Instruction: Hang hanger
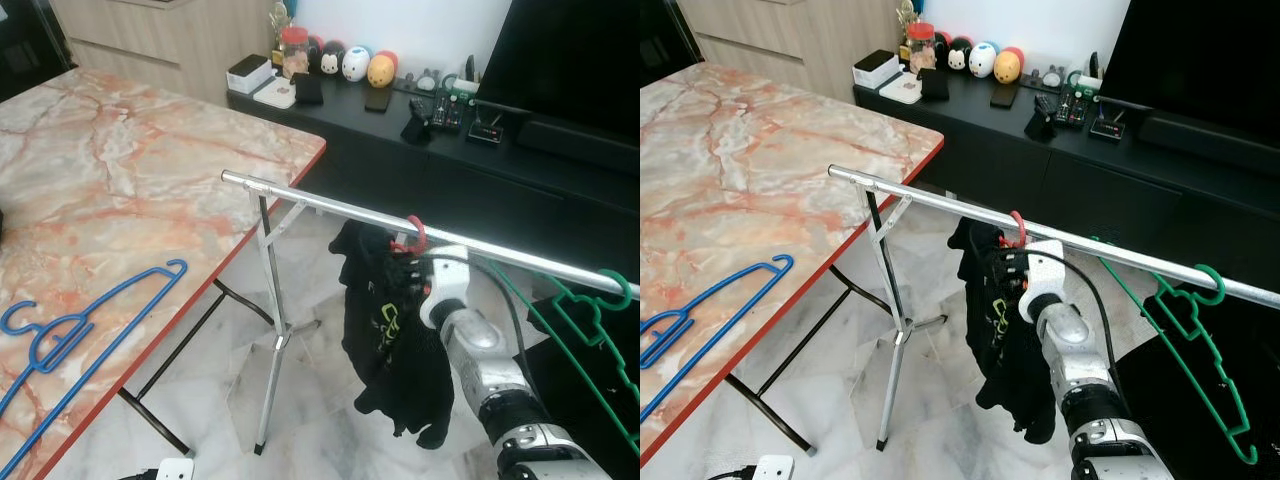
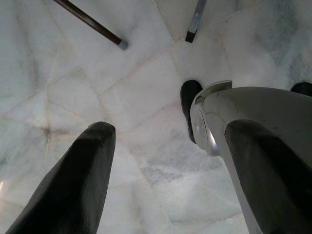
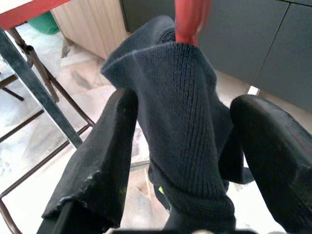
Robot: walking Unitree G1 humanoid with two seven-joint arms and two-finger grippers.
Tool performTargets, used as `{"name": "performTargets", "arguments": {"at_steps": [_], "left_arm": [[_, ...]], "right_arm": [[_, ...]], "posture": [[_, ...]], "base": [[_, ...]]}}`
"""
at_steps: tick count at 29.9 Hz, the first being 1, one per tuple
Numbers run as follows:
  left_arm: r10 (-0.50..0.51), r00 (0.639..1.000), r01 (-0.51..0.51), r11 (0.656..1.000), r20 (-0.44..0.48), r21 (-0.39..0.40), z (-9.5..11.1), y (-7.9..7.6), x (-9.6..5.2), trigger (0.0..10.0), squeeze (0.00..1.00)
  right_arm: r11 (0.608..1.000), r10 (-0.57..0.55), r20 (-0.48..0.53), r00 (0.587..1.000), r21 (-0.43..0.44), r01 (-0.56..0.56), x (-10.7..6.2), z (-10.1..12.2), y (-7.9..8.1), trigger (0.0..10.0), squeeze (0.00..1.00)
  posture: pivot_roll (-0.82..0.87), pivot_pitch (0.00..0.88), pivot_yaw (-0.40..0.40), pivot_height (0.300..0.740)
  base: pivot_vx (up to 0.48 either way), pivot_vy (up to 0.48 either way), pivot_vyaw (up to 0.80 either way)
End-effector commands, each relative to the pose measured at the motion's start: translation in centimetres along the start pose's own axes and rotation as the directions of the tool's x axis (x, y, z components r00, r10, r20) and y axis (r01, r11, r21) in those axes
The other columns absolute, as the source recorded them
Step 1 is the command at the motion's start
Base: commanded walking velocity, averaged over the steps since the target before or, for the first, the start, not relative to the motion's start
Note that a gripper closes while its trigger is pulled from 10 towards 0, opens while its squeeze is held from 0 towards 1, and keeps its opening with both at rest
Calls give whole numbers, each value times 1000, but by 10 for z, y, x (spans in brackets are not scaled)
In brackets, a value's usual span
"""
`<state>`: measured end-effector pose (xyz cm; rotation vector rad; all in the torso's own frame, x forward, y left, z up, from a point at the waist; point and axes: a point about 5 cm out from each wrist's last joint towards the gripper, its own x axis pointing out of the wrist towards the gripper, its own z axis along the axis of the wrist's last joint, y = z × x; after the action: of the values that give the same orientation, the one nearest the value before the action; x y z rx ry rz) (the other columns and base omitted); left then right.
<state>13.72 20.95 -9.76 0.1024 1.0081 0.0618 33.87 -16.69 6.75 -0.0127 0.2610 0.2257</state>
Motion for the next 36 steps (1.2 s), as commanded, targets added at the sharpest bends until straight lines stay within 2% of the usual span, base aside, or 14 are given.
{"name": "performTargets", "arguments": {"at_steps": [1, 11, 12, 13, 14, 22, 27, 36], "left_arm": [[-40, 997, 41, 999, -60, 18, -15, -9, -3, 10000, 0], [-43, 997, 45, 998, -58, 35, -15, -9, -3, 10000, 0], [-43, 997, 46, 998, -57, 36, -15, -9, -3, 10000, 0], [-44, 997, 46, 998, -57, 36, -15, -10, -3, 10000, 0], [-45, 997, 47, 998, -57, 38, -16, -10, -3, 10000, 0], [-43, 998, 45, 998, -53, 42, -15, -10, -3, 10000, 0], [-52, 998, 54, 998, -45, 45, -13, -18, -2, 10000, 0], [-53, 998, 55, 997, -44, 48, -13, -21, -2, 10000, 0]], "right_arm": [[1000, -12, -27, 1000, -17, 11, 0, -2, -3, 10000, 0], [999, -30, -35, 999, -24, 29, 0, -3, -5, 10000, 0], [999, -31, -31, 999, -21, 30, 0, -3, -5, 2353, 0], [999, -32, -29, 999, -19, 31, 0, -3, -4, 2353, 0], [999, -32, -26, 999, -19, 32, 0, -3, -4, 0, 0], [1000, -21, -18, 1000, -19, 21, 1, -2, -3, 0, 0], [1000, -19, -16, 1000, -17, 19, 1, -1, -2, 0, 0], [1000, -25, 8, 1000, -10, 26, 2, 2, -2, 0, 0]], "posture": [[-8, 101, -6, 740], [-7, 100, -3, 740], [-6, 100, -2, 740], [-6, 101, -1, 740], [-4, 100, -1, 740], [-4, 101, 0, 740], [-4, 101, 0, 740], [-3, 101, 1, 740]], "base": [[0, 0, 0], [0, 0, 0], [0, 0, 0], [0, 0, 0], [0, 0, 0], [0, 0, 0], [0, 0, 0], [0, 0, 0]]}}
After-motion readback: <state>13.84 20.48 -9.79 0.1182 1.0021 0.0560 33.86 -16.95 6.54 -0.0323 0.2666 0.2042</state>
